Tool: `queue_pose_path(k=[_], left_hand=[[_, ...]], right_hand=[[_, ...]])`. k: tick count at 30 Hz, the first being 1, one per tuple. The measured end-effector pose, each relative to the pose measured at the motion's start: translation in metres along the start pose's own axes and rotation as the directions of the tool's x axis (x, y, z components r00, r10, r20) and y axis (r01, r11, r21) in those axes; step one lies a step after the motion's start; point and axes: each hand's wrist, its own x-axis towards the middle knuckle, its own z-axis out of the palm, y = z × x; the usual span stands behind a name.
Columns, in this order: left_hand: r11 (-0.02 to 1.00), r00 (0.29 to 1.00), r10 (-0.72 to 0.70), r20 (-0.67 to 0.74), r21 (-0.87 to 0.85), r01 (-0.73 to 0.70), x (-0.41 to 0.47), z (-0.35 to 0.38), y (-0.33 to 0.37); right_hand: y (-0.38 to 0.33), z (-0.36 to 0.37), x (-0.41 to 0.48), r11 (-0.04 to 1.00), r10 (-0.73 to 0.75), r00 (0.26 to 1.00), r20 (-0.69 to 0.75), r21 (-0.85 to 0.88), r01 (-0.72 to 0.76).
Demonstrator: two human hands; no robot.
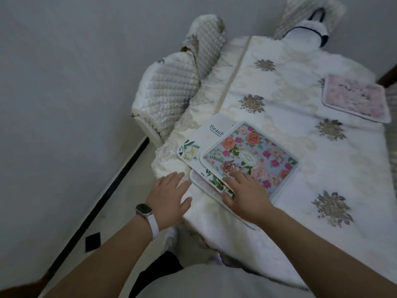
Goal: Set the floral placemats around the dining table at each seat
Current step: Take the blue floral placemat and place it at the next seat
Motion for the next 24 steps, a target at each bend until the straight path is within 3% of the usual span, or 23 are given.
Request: queue_pose_path(k=[8,17,20,24], left_hand=[[0.980,0.973,0.201,0.110,-0.031,-0.199,0.062,0.003,-0.078],[0.928,0.883,0.373,0.285,-0.115,-0.355,0.137,0.017,-0.062],[0.935,0.874,0.354,0.333,-0.156,-0.319,0.162,0.024,-0.049],[0.954,0.903,0.211,0.374,-0.280,-0.107,0.187,0.030,-0.035]], right_hand=[[-0.032,0.011,0.025,0.955,0.293,0.955,-0.033,0.043,-0.292],[-0.024,0.017,-0.026,0.786,0.612,0.790,-0.040,0.142,-0.602],[-0.011,0.027,-0.039,0.677,0.714,0.701,-0.002,0.257,-0.689],[0.008,0.036,-0.039,0.477,0.821,0.564,0.089,0.437,-0.763]])
